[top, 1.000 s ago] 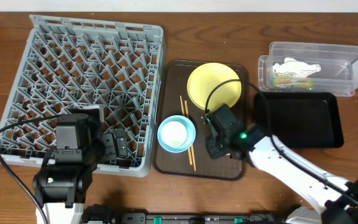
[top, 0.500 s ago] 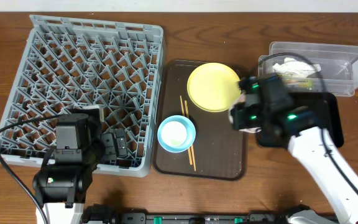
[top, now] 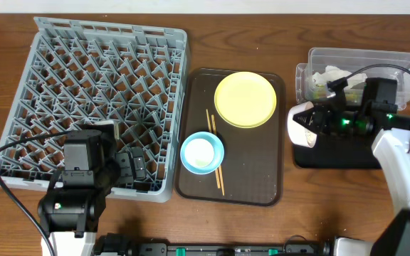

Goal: Sort waste into correct bins and load items into the dishwasher
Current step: 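Tip the white cup over the black tray to pour out rice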

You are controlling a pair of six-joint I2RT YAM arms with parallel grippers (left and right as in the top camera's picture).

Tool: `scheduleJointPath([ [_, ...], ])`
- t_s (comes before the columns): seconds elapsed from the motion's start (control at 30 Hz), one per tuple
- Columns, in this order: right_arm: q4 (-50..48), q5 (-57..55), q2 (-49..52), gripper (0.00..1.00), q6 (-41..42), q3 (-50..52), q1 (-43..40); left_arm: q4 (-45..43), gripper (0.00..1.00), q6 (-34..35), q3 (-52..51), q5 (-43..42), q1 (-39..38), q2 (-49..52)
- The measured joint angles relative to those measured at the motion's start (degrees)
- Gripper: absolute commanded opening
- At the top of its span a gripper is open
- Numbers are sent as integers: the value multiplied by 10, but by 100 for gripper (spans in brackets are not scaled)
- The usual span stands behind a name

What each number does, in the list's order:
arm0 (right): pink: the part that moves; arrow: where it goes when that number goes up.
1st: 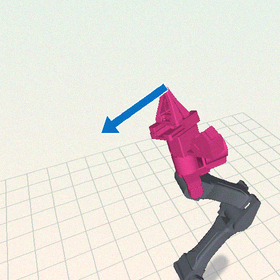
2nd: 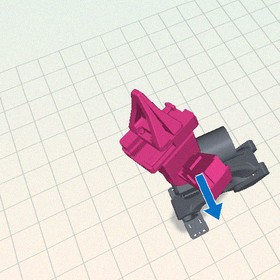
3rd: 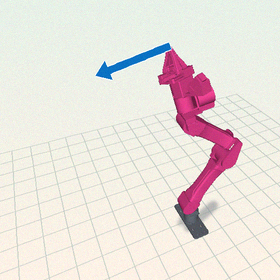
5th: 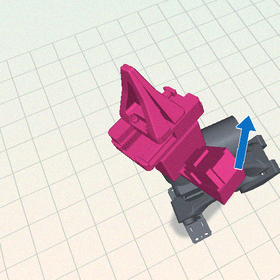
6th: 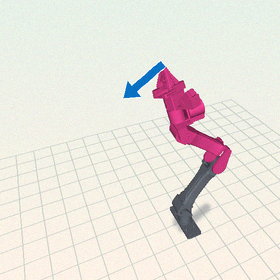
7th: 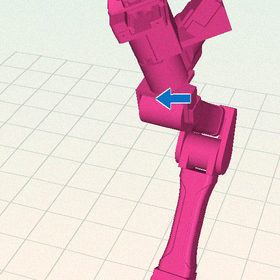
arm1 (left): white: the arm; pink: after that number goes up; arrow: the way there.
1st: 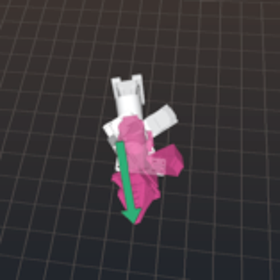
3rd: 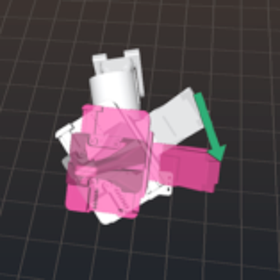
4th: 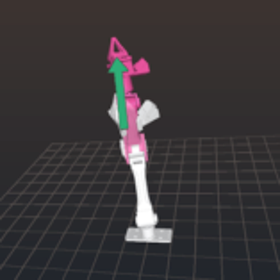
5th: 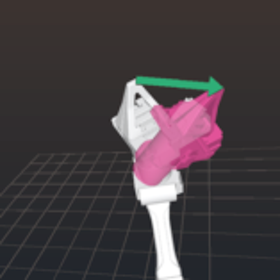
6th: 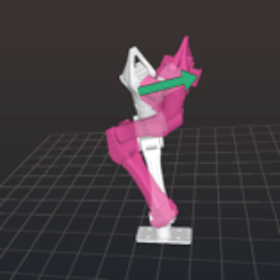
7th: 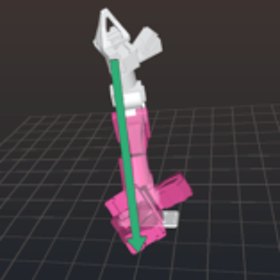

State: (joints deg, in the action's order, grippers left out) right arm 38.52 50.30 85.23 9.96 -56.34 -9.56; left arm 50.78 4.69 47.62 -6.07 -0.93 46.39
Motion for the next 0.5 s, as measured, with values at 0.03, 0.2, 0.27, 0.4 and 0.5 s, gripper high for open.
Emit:
scheduleJointPath([
  [0.03, 0, 13, 9, 1, -2, 0, -9, 0, 98, 0, 0, 0, 0, 0],
  [0.2, -2, 79, 60, 1, -16, 0, -52, 0, 98, 0, 0, 0, 0, 0],
  [0.27, -2, 100, 81, 1, -17, 0, -69, 0, 98, 0, 0, 0, 0, 0],
  [0.4, -4, 134, 117, 1, -20, 0, -100, 0, 98, 0, 0, 0, 0, 0],
  [0.5, -5, 154, 138, 1, -22, 0, -125, 0, 98, 0, 0, 0, 0, 0],
])
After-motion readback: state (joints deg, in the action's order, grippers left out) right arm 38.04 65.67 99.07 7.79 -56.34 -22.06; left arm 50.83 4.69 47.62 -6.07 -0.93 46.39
